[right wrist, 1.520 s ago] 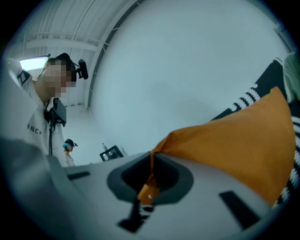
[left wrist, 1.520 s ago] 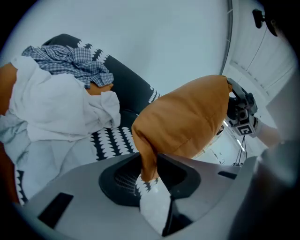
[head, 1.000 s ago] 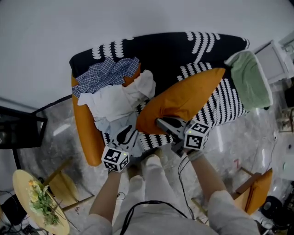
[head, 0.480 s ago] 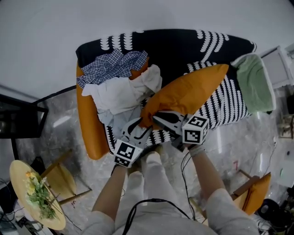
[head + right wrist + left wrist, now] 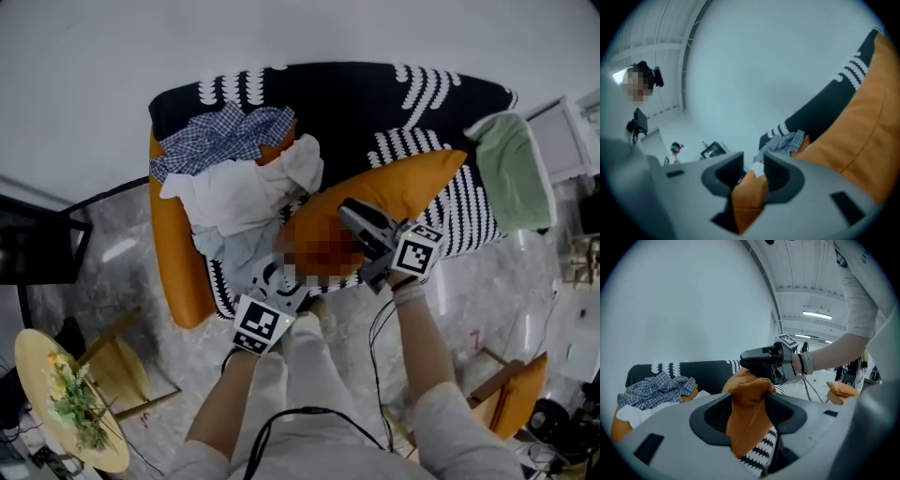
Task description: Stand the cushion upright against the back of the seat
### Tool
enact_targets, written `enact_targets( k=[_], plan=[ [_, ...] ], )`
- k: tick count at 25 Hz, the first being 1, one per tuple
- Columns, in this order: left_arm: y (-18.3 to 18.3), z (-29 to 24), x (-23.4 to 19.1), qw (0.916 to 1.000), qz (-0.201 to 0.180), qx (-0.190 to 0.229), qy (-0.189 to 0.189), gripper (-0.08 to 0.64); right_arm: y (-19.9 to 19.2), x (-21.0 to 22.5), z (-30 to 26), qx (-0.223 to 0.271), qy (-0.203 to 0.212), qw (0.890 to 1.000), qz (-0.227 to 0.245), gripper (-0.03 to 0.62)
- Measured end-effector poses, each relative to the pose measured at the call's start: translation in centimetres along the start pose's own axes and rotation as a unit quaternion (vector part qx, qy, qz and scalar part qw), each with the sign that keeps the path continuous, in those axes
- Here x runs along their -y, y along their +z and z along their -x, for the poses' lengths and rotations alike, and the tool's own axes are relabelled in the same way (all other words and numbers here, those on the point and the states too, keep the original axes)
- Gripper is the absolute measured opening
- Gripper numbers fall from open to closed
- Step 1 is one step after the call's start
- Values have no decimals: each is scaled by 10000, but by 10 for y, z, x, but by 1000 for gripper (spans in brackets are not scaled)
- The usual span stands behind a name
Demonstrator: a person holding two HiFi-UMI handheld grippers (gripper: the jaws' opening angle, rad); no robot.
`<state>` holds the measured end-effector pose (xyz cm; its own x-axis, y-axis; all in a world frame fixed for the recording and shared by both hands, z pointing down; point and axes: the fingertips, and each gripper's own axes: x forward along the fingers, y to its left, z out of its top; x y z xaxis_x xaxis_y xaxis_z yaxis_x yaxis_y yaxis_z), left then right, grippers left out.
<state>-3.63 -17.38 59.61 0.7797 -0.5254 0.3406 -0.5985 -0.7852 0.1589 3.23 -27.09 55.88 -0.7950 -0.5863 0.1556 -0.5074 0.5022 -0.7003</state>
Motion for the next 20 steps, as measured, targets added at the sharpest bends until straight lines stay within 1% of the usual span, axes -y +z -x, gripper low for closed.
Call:
enact_targets(
  k=[4, 7, 8, 11, 13, 15, 17, 20],
  plan=[
    [-9, 17, 7, 9980, 621, 70, -34, 224, -9, 5, -4, 15, -156, 9999, 9, 123],
    [-11, 21, 5, 9965, 831, 45, 99, 224, -12, 6, -8, -33, -211, 9998, 58, 123],
    [-9, 18, 3, 9965, 819, 4, 186, 224, -14, 7, -10, -55, -230, 9997, 84, 123],
    [-6, 4, -9, 9967, 526, -296, 534, 222, -19, 10, -17, -139, -325, 9992, 196, 123],
    [-8, -4, -17, 9950, 570, -513, 647, 216, -21, 10, -22, -194, -405, 9986, 286, 123],
    [-13, -10, -24, 9921, 723, -718, 732, 114, -21, 9, -25, -239, -441, 9980, 374, 123],
    [-15, -14, -30, 9907, 753, -839, 769, 92, -21, 7, -26, -283, -483, 9972, 490, 123],
    [-15, -16, -40, 9901, 756, -851, 821, 86, -18, 3, -16, -281, -615, 9952, 701, 123]
  ],
)
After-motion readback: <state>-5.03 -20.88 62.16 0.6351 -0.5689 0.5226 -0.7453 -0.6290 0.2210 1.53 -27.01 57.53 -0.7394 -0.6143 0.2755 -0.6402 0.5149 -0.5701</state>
